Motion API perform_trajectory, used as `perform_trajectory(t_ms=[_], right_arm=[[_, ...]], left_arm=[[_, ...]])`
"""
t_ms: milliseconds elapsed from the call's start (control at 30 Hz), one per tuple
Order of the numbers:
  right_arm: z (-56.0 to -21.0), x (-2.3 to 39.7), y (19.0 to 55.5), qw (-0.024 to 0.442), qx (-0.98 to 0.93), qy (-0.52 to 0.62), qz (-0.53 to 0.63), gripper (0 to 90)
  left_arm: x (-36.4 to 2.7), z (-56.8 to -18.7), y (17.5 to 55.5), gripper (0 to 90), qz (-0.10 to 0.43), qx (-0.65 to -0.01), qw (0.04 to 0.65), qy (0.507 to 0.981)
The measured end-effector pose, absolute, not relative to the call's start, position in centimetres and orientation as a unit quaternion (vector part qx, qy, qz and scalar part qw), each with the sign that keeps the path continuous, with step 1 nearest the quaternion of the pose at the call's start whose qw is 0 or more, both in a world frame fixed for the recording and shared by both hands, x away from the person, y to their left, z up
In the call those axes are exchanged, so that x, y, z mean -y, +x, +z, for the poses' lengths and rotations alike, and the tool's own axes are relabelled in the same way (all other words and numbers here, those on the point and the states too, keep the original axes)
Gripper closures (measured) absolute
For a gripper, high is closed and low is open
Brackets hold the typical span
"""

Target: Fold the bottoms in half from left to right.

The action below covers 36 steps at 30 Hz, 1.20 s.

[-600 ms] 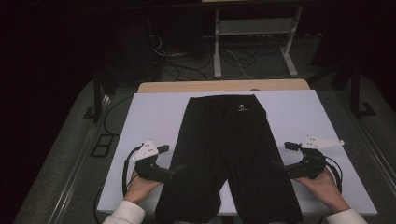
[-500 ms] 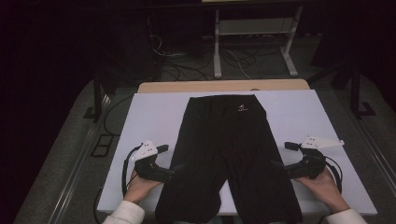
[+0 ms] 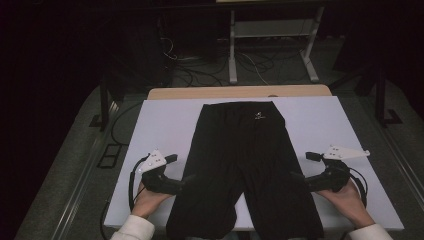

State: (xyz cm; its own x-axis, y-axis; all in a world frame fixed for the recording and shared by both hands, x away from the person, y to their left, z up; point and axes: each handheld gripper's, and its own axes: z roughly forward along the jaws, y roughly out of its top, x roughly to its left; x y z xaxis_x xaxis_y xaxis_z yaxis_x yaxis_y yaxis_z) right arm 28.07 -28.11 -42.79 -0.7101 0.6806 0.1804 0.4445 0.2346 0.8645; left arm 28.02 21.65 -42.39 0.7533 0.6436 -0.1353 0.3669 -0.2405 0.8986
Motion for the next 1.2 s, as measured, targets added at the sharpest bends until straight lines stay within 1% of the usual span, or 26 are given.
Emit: perform_trajectory(t_ms=[100,433,633,733,1200], right_arm=[[-42.7,28.1,28.0,0.122,-0.775,0.365,0.500,0.0],[-42.3,28.0,28.3,0.117,-0.776,0.363,0.502,0.0],[-41.4,27.6,28.6,0.113,-0.780,0.359,0.499,0.0],[-40.8,27.3,28.9,0.114,-0.785,0.352,0.497,0.0],[-39.2,26.0,30.9,0.111,-0.794,0.341,0.490,0.0]], left_arm=[[-21.7,-42.5,28.1,0.0,0.132,-0.331,0.520,0.776],[-21.9,-42.7,28.1,0.0,0.131,-0.338,0.521,0.772],[-21.8,-42.7,28.1,0.0,0.124,-0.333,0.524,0.774],[-21.6,-42.8,28.0,0.0,0.116,-0.328,0.521,0.779],[-21.4,-42.9,28.1,0.0,0.114,-0.322,0.520,0.783]])
